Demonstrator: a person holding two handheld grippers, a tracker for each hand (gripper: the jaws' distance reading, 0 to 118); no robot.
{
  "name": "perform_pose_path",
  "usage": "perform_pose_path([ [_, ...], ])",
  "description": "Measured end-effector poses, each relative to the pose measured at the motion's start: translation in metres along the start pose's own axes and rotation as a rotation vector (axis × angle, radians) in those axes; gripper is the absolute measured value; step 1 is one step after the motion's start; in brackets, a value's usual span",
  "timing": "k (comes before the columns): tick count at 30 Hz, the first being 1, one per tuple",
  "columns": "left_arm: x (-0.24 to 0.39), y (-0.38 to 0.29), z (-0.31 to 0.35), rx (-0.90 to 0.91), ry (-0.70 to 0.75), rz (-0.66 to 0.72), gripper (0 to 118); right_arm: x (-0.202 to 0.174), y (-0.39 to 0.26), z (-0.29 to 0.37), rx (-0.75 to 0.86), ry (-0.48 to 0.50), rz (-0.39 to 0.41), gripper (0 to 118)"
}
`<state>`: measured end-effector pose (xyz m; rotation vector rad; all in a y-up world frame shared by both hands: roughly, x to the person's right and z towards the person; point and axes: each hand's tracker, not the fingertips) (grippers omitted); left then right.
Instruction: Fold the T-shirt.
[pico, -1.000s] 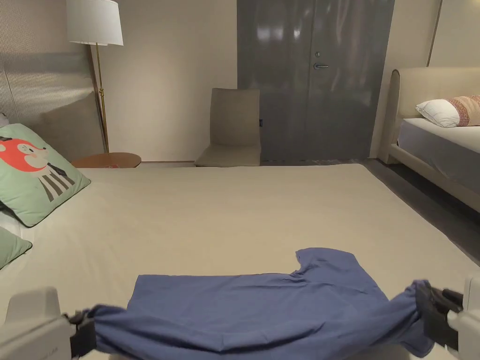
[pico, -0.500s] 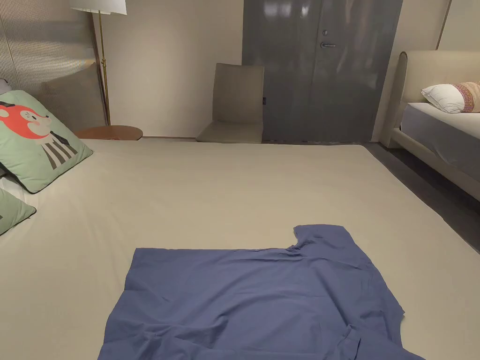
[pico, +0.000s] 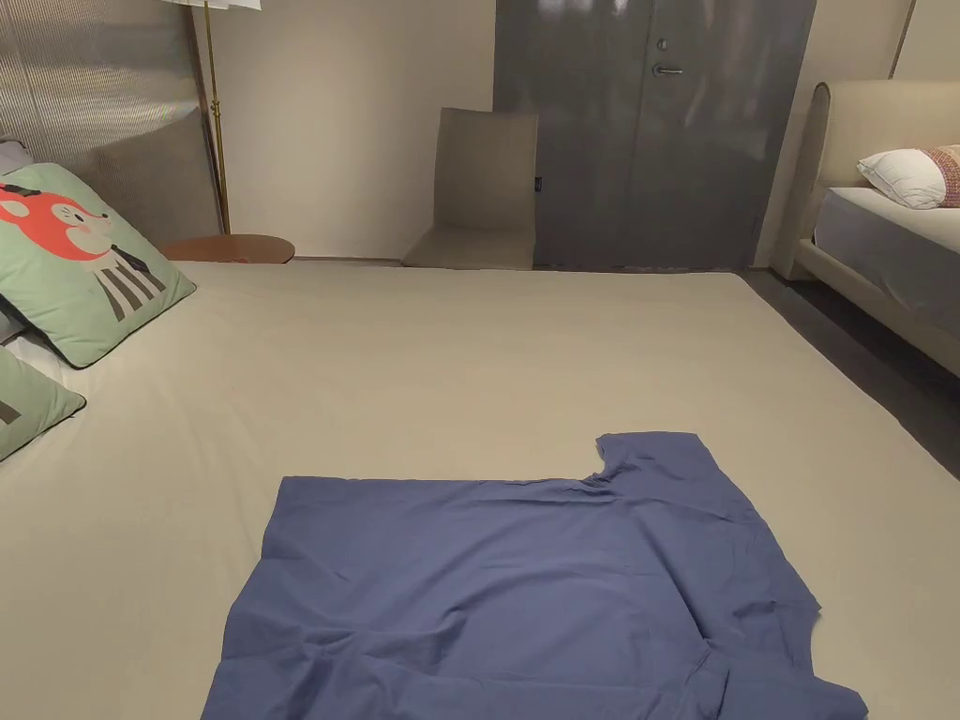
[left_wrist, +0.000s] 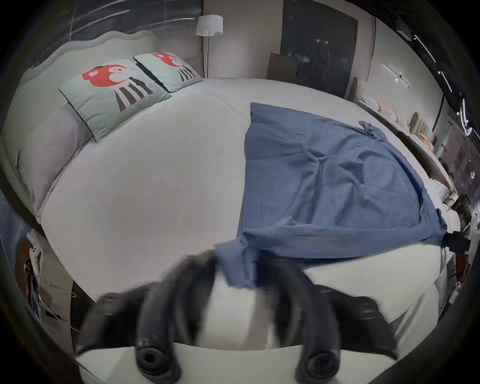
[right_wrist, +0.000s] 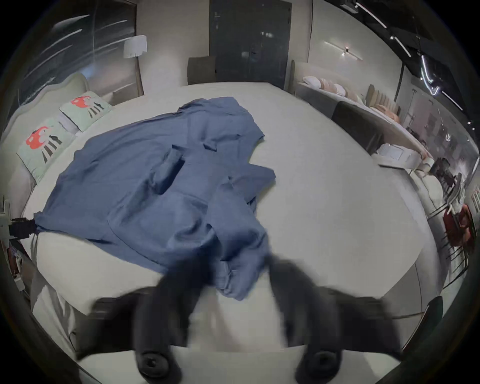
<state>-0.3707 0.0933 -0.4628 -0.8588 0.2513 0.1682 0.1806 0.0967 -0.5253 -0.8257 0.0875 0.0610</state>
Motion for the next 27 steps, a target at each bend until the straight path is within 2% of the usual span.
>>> perform_pose_path([
  [1, 0.003, 0.001, 0.009, 0.022, -0.018, 0.026, 98, 0.000, 0.001, 0.007, 0.044, -0.001, -0.003, 95],
  [2, 0.004, 0.004, 0.016, 0.045, -0.029, 0.038, 108, 0.000, 0.003, 0.015, 0.098, -0.008, -0.017, 94],
  [6, 0.018, 0.017, 0.050, 0.235, -0.025, -0.012, 105, -0.009, 0.017, 0.049, 0.271, -0.065, -0.057, 94],
  [9, 0.030, 0.026, 0.067, 0.345, -0.018, -0.040, 90, -0.013, 0.025, 0.058, 0.360, -0.081, -0.082, 89],
  [10, 0.033, 0.029, 0.073, 0.376, -0.029, -0.044, 90, -0.015, 0.027, 0.063, 0.394, -0.082, -0.082, 89],
  [12, 0.037, 0.031, 0.079, 0.419, -0.028, -0.048, 44, -0.027, 0.032, 0.075, 0.444, -0.081, -0.042, 57],
  [13, 0.039, 0.032, 0.080, 0.414, -0.021, -0.046, 21, -0.031, 0.033, 0.077, 0.450, -0.091, -0.030, 37],
  [14, 0.040, 0.031, 0.081, 0.431, -0.019, -0.043, 4, -0.033, 0.033, 0.078, 0.456, -0.098, -0.025, 13],
  [15, 0.040, 0.031, 0.082, 0.435, -0.021, -0.039, 1, -0.035, 0.033, 0.078, 0.464, -0.100, -0.027, 4],
  [22, 0.026, 0.024, 0.065, 0.334, -0.021, 0.011, 0, -0.036, 0.029, 0.067, 0.434, -0.055, -0.016, 0],
  [24, 0.016, 0.020, 0.056, 0.250, -0.039, 0.044, 2, -0.036, 0.026, 0.063, 0.413, -0.048, -0.020, 0],
  [25, 0.012, 0.017, 0.052, 0.237, -0.056, 0.054, 9, -0.036, 0.025, 0.061, 0.405, -0.048, -0.021, 0],
  [27, 0.005, 0.012, 0.039, 0.167, -0.052, 0.057, 57, -0.035, 0.023, 0.057, 0.389, -0.043, -0.021, 0],
])
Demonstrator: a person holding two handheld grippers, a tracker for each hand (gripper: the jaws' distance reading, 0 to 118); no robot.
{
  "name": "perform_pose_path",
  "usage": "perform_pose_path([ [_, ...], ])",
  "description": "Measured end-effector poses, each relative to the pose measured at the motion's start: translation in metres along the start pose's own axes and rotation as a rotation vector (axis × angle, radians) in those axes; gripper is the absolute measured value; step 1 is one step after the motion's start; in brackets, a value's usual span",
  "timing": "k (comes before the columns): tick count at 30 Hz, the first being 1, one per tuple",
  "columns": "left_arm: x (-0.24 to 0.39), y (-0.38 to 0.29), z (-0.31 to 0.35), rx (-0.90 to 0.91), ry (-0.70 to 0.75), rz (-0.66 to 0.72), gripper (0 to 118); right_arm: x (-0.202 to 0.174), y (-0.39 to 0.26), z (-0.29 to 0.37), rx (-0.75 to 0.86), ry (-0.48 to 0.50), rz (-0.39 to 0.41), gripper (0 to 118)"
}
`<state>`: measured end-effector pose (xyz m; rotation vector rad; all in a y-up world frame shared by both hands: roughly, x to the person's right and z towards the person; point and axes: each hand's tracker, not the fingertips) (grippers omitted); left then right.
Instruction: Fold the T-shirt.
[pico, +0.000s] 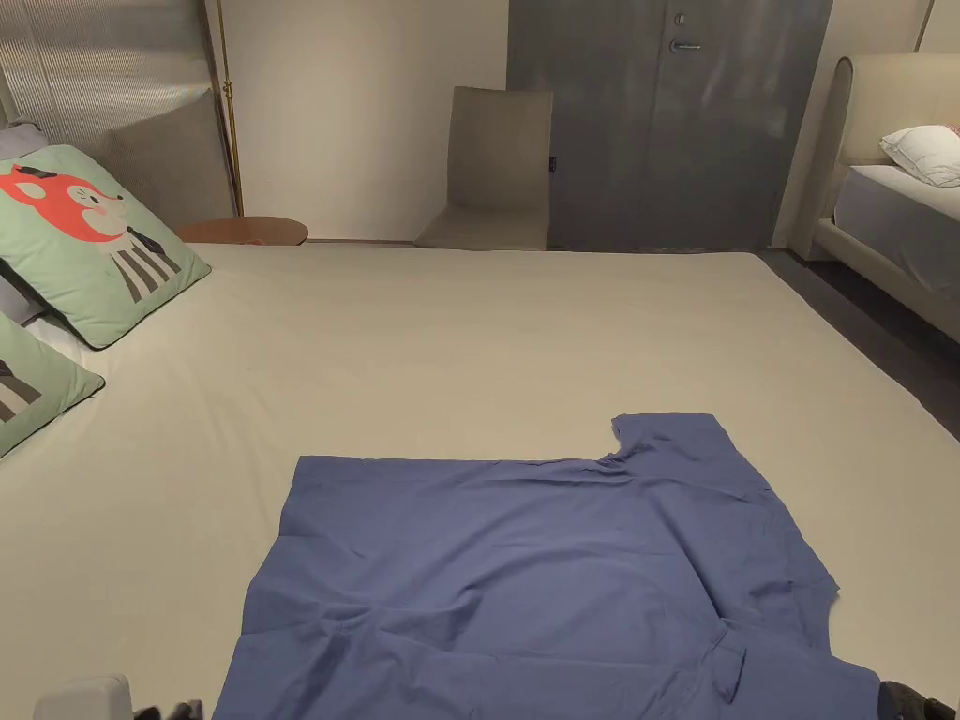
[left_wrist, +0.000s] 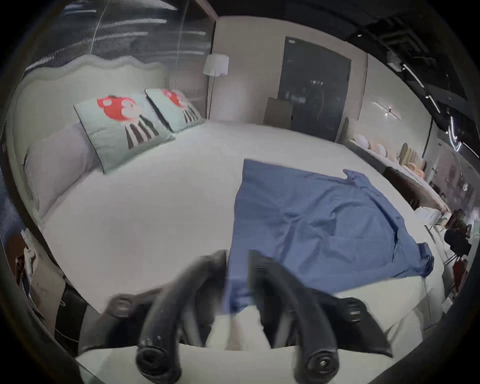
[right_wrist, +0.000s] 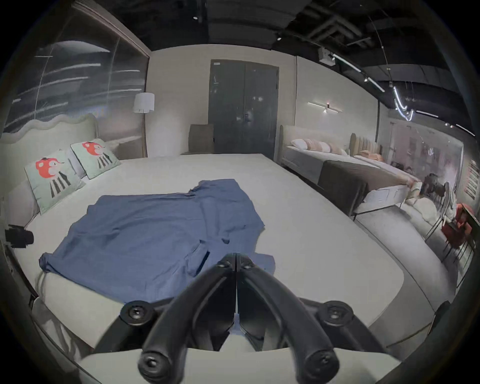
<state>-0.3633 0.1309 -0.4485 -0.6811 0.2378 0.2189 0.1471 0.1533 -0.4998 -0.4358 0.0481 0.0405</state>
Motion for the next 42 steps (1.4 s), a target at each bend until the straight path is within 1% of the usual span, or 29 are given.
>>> perform_pose_path([
  [2, -0.005, -0.007, -0.014, -0.093, 0.014, 0.013, 105, -0.004, 0.000, 0.000, -0.015, 0.005, 0.003, 1],
  [3, -0.007, -0.012, -0.021, -0.114, 0.008, 0.026, 108, -0.004, -0.002, -0.001, -0.022, 0.007, 0.006, 0],
  [4, -0.008, -0.016, -0.024, -0.109, -0.004, 0.029, 105, -0.004, -0.006, -0.003, -0.029, 0.007, 0.008, 1],
  [7, -0.007, -0.023, -0.038, -0.142, -0.005, 0.034, 102, -0.003, -0.013, -0.007, -0.045, 0.005, 0.007, 1],
  [8, -0.007, -0.024, -0.042, -0.153, -0.004, 0.036, 90, -0.002, -0.013, -0.009, -0.050, 0.005, 0.006, 1],
  [9, -0.007, -0.025, -0.045, -0.157, -0.005, 0.035, 72, -0.002, -0.015, -0.010, -0.056, 0.003, 0.007, 1],
  [10, -0.007, -0.026, -0.046, -0.163, -0.006, 0.034, 48, -0.001, -0.016, -0.011, -0.060, 0.002, 0.010, 1],
  [11, -0.005, -0.026, -0.047, -0.164, 0.001, 0.030, 33, 0.000, -0.017, -0.011, -0.064, -0.002, 0.013, 1],
  [12, -0.004, -0.027, -0.047, -0.160, 0.011, 0.023, 27, 0.002, -0.018, -0.012, -0.067, -0.006, 0.015, 1],
  [13, -0.001, -0.027, -0.046, -0.156, 0.020, 0.013, 27, 0.000, -0.018, -0.009, -0.073, -0.008, 0.014, 1],
  [14, 0.000, -0.027, -0.043, -0.154, 0.007, 0.009, 21, 0.003, -0.018, -0.011, -0.083, -0.008, 0.009, 1],
  [16, 0.002, -0.027, -0.040, -0.147, 0.009, 0.009, 18, 0.009, -0.021, -0.018, -0.150, -0.008, -0.009, 3],
  [17, 0.002, -0.026, -0.039, -0.143, 0.005, 0.009, 14, 0.014, -0.024, -0.020, -0.186, -0.020, -0.019, 26],
  [18, 0.003, -0.026, -0.036, -0.141, 0.002, 0.013, 12, 0.019, -0.028, -0.024, -0.218, -0.023, -0.026, 61],
  [19, 0.004, -0.026, -0.034, -0.136, 0.000, 0.017, 10, 0.022, -0.032, -0.029, -0.262, -0.021, -0.033, 93],
  [20, 0.005, -0.025, -0.032, -0.133, -0.001, 0.017, 10, 0.025, -0.036, -0.032, -0.286, -0.021, -0.041, 114],
  [21, 0.006, -0.025, -0.030, -0.128, -0.001, 0.015, 10, 0.030, -0.043, -0.033, -0.271, -0.019, -0.047, 113],
  [24, 0.006, -0.023, -0.027, -0.118, 0.002, 0.004, 10, 0.035, -0.054, -0.039, -0.331, -0.022, -0.046, 104],
  [25, 0.006, -0.022, -0.026, -0.117, 0.002, 0.002, 10, 0.037, -0.060, -0.041, -0.329, -0.011, -0.045, 94],
  [28, 0.005, -0.019, -0.023, -0.111, 0.004, -0.001, 10, 0.037, -0.062, -0.036, -0.303, 0.011, -0.047, 20],
  [29, 0.005, -0.018, -0.021, -0.109, 0.003, 0.002, 10, 0.035, -0.059, -0.033, -0.289, 0.020, -0.056, 7],
  [31, 0.004, -0.015, -0.018, -0.101, 0.000, 0.013, 8, 0.036, -0.053, -0.027, -0.231, 0.065, -0.080, 5],
  [32, 0.004, -0.012, -0.015, -0.097, -0.001, 0.016, 6, 0.036, -0.049, -0.025, -0.225, 0.077, -0.074, 5],
  [34, 0.003, -0.003, -0.013, -0.072, -0.015, 0.034, 6, 0.034, -0.035, -0.022, -0.191, 0.070, -0.075, 4],
  [37, 0.008, 0.019, -0.015, -0.035, -0.012, 0.020, 5, 0.036, -0.009, -0.027, -0.136, 0.079, -0.100, 4],
  [42, 0.024, 0.076, -0.034, 0.017, -0.024, 0.032, 5, 0.031, 0.045, -0.060, -0.087, 0.065, -0.090, 4],
])
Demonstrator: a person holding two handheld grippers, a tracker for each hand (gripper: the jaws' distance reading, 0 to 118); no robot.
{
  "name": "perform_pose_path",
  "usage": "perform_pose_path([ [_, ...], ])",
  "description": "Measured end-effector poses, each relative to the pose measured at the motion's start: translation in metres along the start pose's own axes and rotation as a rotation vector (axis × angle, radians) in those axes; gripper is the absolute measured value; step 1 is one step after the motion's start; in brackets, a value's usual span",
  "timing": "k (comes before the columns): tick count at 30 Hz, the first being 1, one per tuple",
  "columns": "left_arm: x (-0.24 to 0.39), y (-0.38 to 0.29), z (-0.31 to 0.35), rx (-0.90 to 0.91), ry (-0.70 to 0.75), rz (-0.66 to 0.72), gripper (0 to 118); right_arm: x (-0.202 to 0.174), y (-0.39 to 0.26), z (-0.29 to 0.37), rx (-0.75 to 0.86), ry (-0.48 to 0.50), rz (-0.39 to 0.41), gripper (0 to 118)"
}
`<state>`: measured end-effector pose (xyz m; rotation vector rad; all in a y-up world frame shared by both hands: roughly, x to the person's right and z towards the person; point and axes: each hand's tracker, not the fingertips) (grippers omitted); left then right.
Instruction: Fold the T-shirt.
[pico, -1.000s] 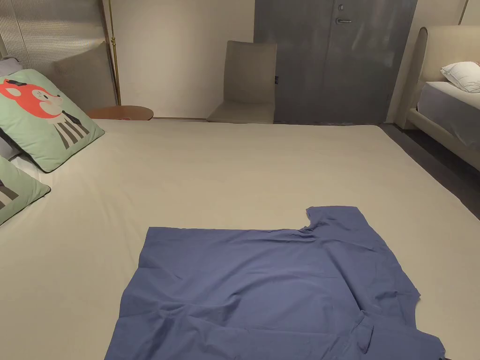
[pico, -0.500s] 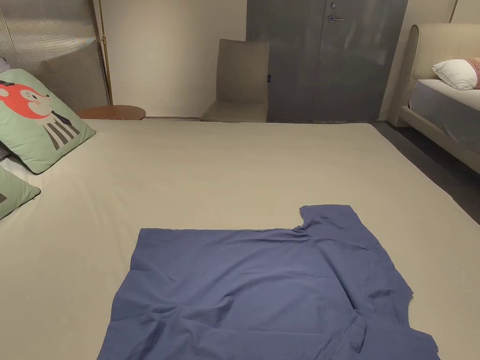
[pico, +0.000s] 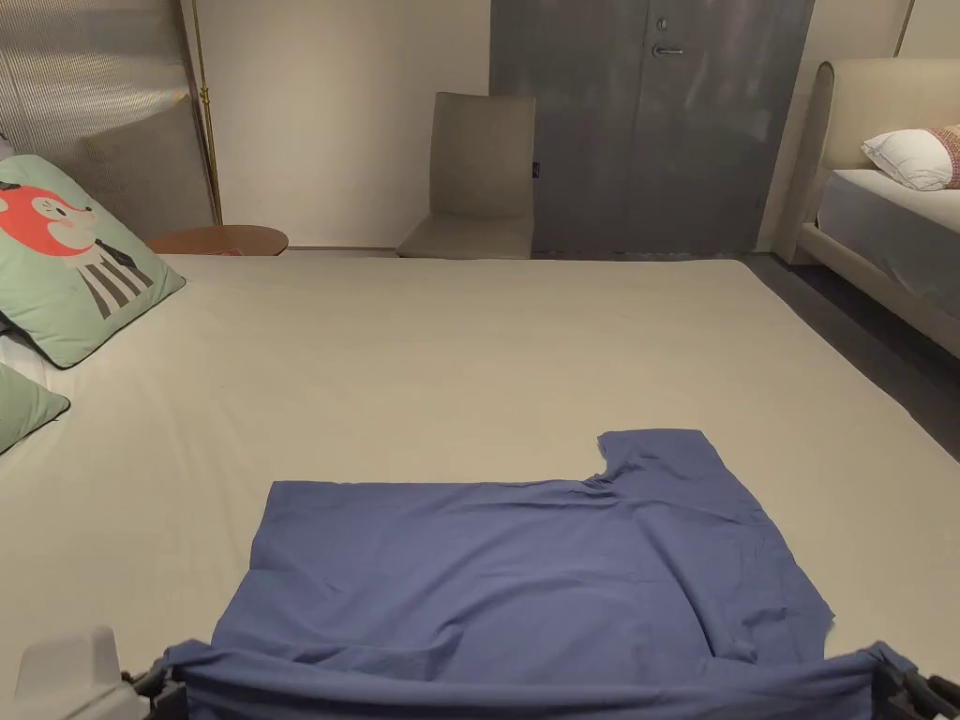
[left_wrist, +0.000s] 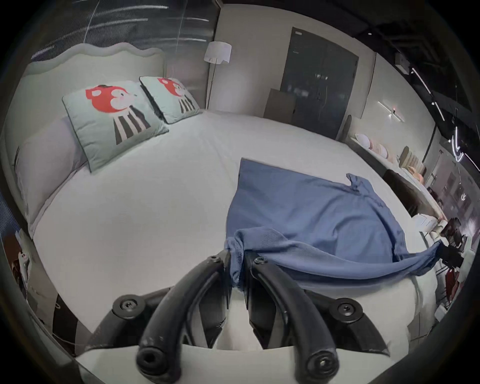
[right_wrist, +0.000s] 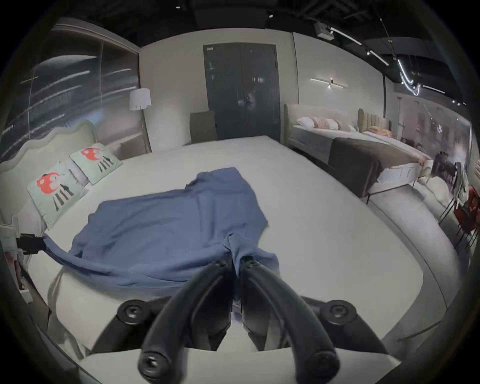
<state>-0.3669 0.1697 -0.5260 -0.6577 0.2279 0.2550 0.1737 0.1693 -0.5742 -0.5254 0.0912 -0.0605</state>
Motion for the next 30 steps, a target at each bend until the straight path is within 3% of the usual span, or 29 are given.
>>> perform_pose_path([
  [5, 0.017, 0.047, -0.051, -0.035, 0.002, -0.025, 5, 0.000, 0.040, -0.065, -0.013, -0.008, 0.015, 4],
  [12, 0.028, 0.057, -0.132, -0.197, 0.057, -0.042, 5, 0.001, 0.049, -0.160, -0.196, -0.052, 0.027, 4],
  [16, 0.025, 0.051, -0.155, -0.239, 0.072, -0.039, 5, -0.001, 0.041, -0.191, -0.265, -0.072, 0.083, 4],
  [21, 0.023, 0.050, -0.160, -0.245, 0.073, -0.034, 6, 0.005, 0.036, -0.199, -0.288, -0.074, 0.080, 5],
  [22, 0.023, 0.051, -0.158, -0.240, 0.071, -0.033, 10, 0.006, 0.036, -0.196, -0.281, -0.071, 0.077, 12],
  [23, 0.023, 0.052, -0.155, -0.230, 0.067, -0.031, 28, 0.005, 0.036, -0.190, -0.263, -0.076, 0.074, 39],
  [24, 0.022, 0.052, -0.151, -0.200, 0.068, -0.039, 52, 0.006, 0.037, -0.183, -0.235, -0.086, 0.073, 68],
  [25, 0.023, 0.053, -0.144, -0.165, 0.075, -0.047, 75, 0.007, 0.039, -0.175, -0.193, -0.101, 0.076, 89],
  [26, 0.023, 0.053, -0.137, -0.134, 0.076, -0.047, 100, 0.009, 0.041, -0.167, -0.167, -0.107, 0.071, 100],
  [27, 0.022, 0.053, -0.126, -0.097, 0.058, -0.040, 107, 0.003, 0.046, -0.152, -0.119, -0.109, 0.054, 101],
  [30, 0.024, 0.054, -0.093, 0.035, 0.057, -0.042, 107, 0.003, 0.052, -0.113, 0.004, -0.151, 0.048, 102],
])
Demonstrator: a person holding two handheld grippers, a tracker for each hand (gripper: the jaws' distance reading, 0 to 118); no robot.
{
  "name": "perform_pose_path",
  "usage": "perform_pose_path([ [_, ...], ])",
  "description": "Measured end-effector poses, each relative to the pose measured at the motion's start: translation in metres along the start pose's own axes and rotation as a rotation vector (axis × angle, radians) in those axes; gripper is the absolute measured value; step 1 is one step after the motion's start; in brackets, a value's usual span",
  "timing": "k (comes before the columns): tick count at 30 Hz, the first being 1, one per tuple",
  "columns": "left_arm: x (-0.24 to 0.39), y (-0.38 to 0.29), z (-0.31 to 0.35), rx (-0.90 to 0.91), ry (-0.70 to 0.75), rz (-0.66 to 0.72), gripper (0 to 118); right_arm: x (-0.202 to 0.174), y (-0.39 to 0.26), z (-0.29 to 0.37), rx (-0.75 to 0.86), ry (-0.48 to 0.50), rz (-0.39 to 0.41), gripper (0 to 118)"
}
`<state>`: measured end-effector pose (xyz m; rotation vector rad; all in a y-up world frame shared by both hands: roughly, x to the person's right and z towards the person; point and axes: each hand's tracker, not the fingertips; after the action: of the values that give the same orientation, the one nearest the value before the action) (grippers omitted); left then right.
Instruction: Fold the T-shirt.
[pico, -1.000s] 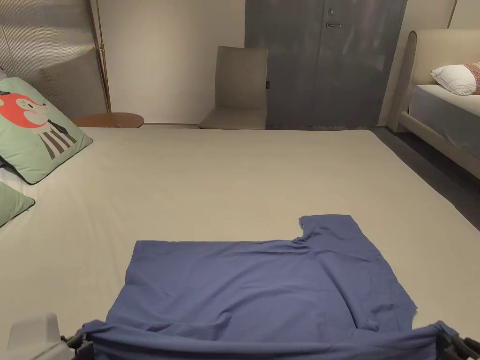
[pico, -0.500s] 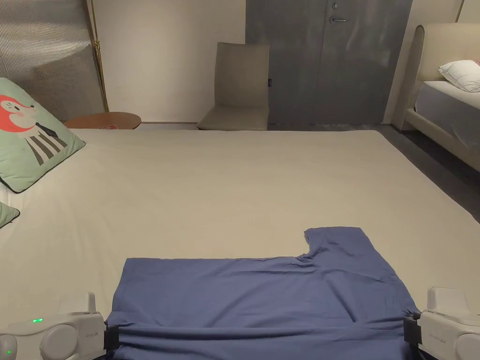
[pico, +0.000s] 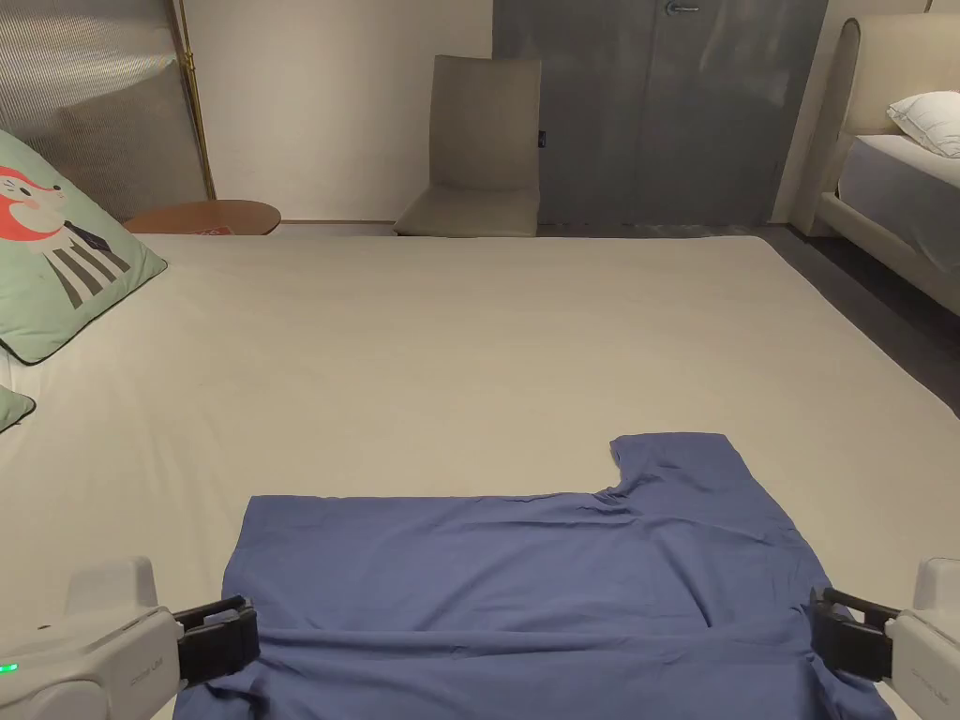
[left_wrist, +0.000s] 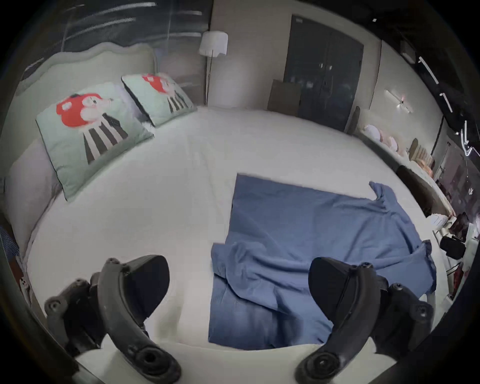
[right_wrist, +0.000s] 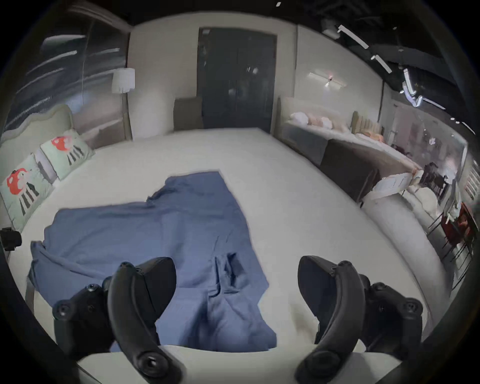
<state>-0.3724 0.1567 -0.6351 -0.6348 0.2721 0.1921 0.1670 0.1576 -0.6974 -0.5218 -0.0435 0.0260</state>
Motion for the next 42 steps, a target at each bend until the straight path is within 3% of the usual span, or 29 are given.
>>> perform_pose_path([
  [3, 0.002, -0.001, 0.032, 0.053, -0.008, -0.010, 105, 0.007, -0.004, 0.020, 0.058, 0.009, -0.020, 102],
  [4, 0.002, -0.002, 0.040, 0.068, -0.025, -0.011, 97, 0.007, -0.004, 0.028, 0.066, 0.027, -0.023, 98],
  [6, 0.003, -0.005, 0.053, 0.087, -0.035, -0.026, 43, 0.008, -0.006, 0.041, 0.092, 0.051, -0.037, 60],
  [7, 0.004, -0.007, 0.057, 0.089, -0.026, -0.035, 13, 0.006, -0.007, 0.045, 0.088, 0.041, -0.032, 30],
  [8, 0.004, -0.010, 0.061, 0.093, -0.021, -0.043, 1, 0.005, -0.008, 0.049, 0.090, 0.023, -0.022, 1],
  [17, -0.009, -0.032, 0.051, -0.041, -0.075, 0.012, 3, 0.004, -0.026, 0.072, 0.060, 0.053, 0.001, 1],
  [18, -0.011, -0.032, 0.045, -0.082, -0.080, 0.018, 14, 0.004, -0.028, 0.073, 0.053, 0.056, -0.002, 1],
  [19, -0.013, -0.034, 0.037, -0.112, -0.081, 0.024, 37, 0.003, -0.031, 0.073, 0.045, 0.056, -0.001, 1],
  [20, -0.014, -0.035, 0.029, -0.137, -0.078, 0.028, 74, 0.003, -0.033, 0.072, 0.037, 0.055, 0.001, 1],
  [21, -0.014, -0.037, 0.020, -0.175, -0.079, 0.026, 97, 0.006, -0.036, 0.070, 0.029, 0.058, 0.001, 1],
  [22, -0.021, -0.039, 0.005, -0.215, -0.080, 0.022, 107, 0.006, -0.039, 0.070, 0.022, 0.057, 0.000, 1],
  [25, -0.024, -0.047, -0.016, -0.258, -0.069, 0.005, 97, 0.011, -0.049, 0.065, 0.004, 0.047, -0.009, 1],
  [29, -0.025, -0.058, -0.035, -0.323, -0.037, -0.018, 45, 0.011, -0.055, 0.061, -0.026, 0.038, -0.011, 1],
  [31, -0.024, -0.064, -0.037, -0.337, -0.047, -0.015, 42, 0.011, -0.058, 0.056, -0.046, 0.034, -0.004, 1],
  [33, -0.022, -0.065, -0.033, -0.315, -0.044, -0.018, 30, 0.013, -0.060, 0.052, -0.067, 0.024, -0.009, 2],
  [34, -0.021, -0.064, -0.031, -0.308, -0.052, -0.016, 15, 0.014, -0.060, 0.047, -0.088, 0.023, -0.013, 11],
  [35, -0.021, -0.062, -0.030, -0.302, -0.070, -0.001, 7, 0.014, -0.060, 0.041, -0.121, 0.025, -0.022, 46],
  [36, -0.020, -0.061, -0.028, -0.304, -0.069, 0.002, 7, 0.015, -0.061, 0.034, -0.164, 0.031, -0.027, 80],
  [37, -0.018, -0.060, -0.027, -0.302, -0.060, -0.015, 7, 0.021, -0.067, 0.019, -0.183, 0.031, -0.038, 104],
  [38, -0.015, -0.059, -0.024, -0.286, -0.050, -0.043, 7, 0.022, -0.069, 0.014, -0.171, 0.029, -0.041, 112],
  [42, -0.015, -0.059, -0.016, -0.266, -0.052, -0.038, 7, 0.022, -0.069, -0.003, -0.255, 0.024, -0.051, 105],
])
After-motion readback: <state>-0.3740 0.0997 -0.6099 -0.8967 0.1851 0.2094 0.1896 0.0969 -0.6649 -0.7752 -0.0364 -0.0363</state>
